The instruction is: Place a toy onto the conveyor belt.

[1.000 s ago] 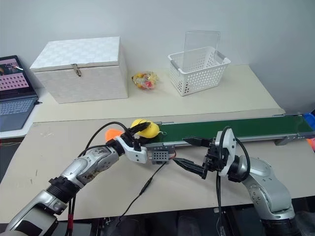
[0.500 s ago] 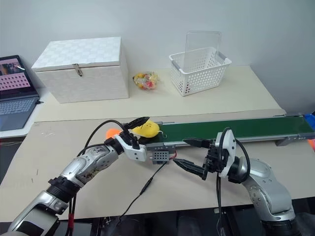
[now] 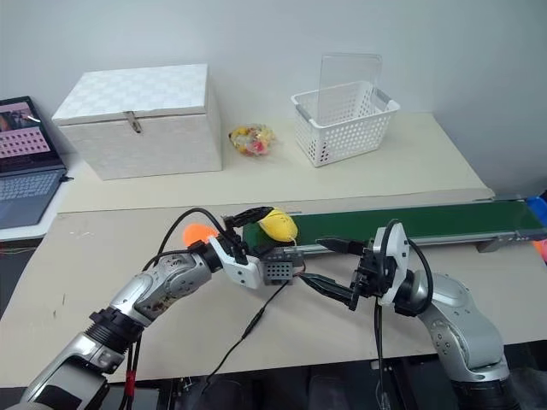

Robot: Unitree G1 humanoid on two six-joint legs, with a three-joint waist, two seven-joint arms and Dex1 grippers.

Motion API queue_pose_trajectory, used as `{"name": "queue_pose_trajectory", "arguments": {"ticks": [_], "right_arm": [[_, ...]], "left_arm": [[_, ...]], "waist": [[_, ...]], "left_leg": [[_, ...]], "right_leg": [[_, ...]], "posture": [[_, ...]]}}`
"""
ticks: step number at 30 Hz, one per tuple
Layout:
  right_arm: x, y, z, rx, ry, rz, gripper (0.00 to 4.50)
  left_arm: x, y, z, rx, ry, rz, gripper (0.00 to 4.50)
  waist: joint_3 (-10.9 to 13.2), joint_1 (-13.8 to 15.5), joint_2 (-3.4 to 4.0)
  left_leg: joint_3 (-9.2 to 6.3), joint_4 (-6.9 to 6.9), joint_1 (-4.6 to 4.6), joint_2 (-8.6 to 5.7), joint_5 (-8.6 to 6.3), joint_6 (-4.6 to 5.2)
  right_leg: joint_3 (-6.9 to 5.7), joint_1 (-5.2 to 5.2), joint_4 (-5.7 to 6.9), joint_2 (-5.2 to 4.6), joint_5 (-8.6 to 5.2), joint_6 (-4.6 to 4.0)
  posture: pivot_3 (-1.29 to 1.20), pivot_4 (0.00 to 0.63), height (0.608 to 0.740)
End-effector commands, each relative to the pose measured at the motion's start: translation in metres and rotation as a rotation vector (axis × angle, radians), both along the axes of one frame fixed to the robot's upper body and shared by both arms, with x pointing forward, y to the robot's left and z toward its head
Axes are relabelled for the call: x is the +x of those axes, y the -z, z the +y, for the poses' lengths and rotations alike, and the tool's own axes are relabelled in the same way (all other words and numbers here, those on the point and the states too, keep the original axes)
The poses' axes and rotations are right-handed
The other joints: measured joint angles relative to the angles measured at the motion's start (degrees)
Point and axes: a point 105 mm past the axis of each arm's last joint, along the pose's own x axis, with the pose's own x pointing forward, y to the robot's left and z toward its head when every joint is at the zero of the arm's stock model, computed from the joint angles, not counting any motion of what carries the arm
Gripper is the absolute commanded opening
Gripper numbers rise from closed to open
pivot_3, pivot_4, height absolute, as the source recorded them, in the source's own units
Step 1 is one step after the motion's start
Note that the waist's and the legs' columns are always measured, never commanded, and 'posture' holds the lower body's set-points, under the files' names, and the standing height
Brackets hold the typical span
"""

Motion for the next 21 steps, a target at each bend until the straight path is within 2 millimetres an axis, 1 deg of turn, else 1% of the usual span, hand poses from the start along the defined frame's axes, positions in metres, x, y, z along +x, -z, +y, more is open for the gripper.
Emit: {"name": "queue_pose_trajectory", "arguments": {"ticks": [1, 5, 8, 10, 12, 14, 16, 17, 18, 19, 21], "right_arm": [[-0.003, -0.009, 0.003, 0.003, -0.006, -0.049, 4.5], [-0.003, -0.01, 0.002, 0.001, -0.003, -0.052, 4.5], [-0.004, -0.01, 0.002, -0.002, -0.005, -0.052, 4.5], [-0.004, -0.01, 0.001, -0.005, -0.006, -0.051, 4.5], [-0.004, -0.011, 0.0, -0.007, -0.007, -0.051, 4.5], [-0.004, -0.012, -0.002, -0.009, -0.007, -0.049, 4.5], [-0.004, -0.011, -0.004, -0.017, -0.011, -0.043, 4.5], [-0.004, -0.011, -0.005, -0.02, -0.013, -0.04, 4.5], [-0.005, -0.011, -0.005, -0.024, -0.024, -0.035, 4.5], [-0.006, -0.011, -0.005, -0.029, -0.035, -0.033, 4.5], [-0.008, -0.011, -0.002, -0.039, -0.058, -0.03, 4.5]], "left_arm": [[0.003, -0.022, 0.001, -0.09, 0.007, -0.003, 4.46], [0.001, -0.021, 0.009, -0.143, -0.003, 0.104, 4.46], [-0.002, -0.015, 0.027, -0.169, -0.041, 0.229, 4.46], [-0.006, -0.01, 0.039, -0.192, -0.065, 0.347, 4.46], [-0.013, -0.004, 0.049, -0.224, -0.076, 0.501, 4.46], [-0.022, -0.004, 0.057, -0.244, -0.057, 0.627, 4.46], [-0.029, -0.006, 0.07, -0.313, -0.055, 0.797, 4.46], [-0.033, -0.006, 0.073, -0.34, -0.049, 0.866, 4.46], [-0.04, -0.012, 0.081, -0.42, -0.015, 0.986, 4.46], [-0.048, -0.019, 0.086, -0.482, 0.032, 1.072, 4.46], [-0.049, -0.03, 0.099, -0.558, 0.048, 1.098, 4.46]], "waist": [[0.0, 0.0, 0.0], [0.0, -0.17, 0.0], [0.0, -0.42, 0.01], [0.0, -0.57, 0.01], [0.0, -0.62, 0.01], [0.0, -0.78, 0.02], [0.0, -0.76, 0.02], [0.0, -0.76, 0.02], [0.01, -0.89, 0.02], [0.01, -1.02, 0.02], [0.02, -1.31, 0.03]], "left_leg": [[0.0, 0.0, 0.0, 0.0, 0.0, 0.0], [0.0, 0.0, 0.0, 0.0, 0.0, -0.01], [0.0, -0.01, 0.02, 0.01, 0.0, 0.0], [0.0, 0.0, 0.01, 0.01, 0.0, 0.0], [0.0, 0.0, 0.02, 0.02, -0.02, 0.03], [0.0, 0.02, 0.02, 0.02, -0.03, 0.05], [-0.01, 0.03, 0.03, 0.02, -0.05, 0.09], [-0.01, 0.03, 0.06, 0.02, -0.05, 0.1], [-0.01, 0.04, 0.05, 0.02, -0.06, 0.12], [-0.01, 0.04, 0.06, 0.02, -0.13, 0.24], [-0.01, 0.03, 0.16, 0.02, -0.19, 0.33]], "right_leg": [[0.0, 0.0, 0.0, 0.0, 0.0, 0.0], [0.01, -0.01, 0.0, 0.01, 0.0, 0.0], [0.02, -0.02, 0.02, 0.03, 0.0, 0.0], [0.02, -0.04, 0.02, 0.03, 0.0, 0.0], [0.02, -0.04, 0.04, 0.03, 0.0, 0.0], [0.01, -0.04, 0.07, 0.03, 0.0, 0.0], [0.01, -0.04, 0.1, 0.03, 0.0, 0.0], [0.0, -0.02, 0.1, 0.03, -0.01, 0.0], [0.0, -0.02, 0.12, 0.04, -0.01, 0.0], [0.0, -0.03, 0.15, 0.04, -0.01, 0.0], [-0.01, -0.02, 0.19, 0.05, -0.02, 0.0]], "posture": [[0.0, 0.15, 0.74], [0.0, 0.15, 0.74], [0.0, 0.15, 0.74], [0.0, 0.15, 0.74], [0.0, 0.15, 0.74], [0.0, 0.15, 0.74], [0.0, 0.15, 0.74], [0.0, 0.15, 0.74], [0.0, 0.15, 0.74], [0.0, 0.15, 0.74], [0.0, 0.15, 0.74]]}}
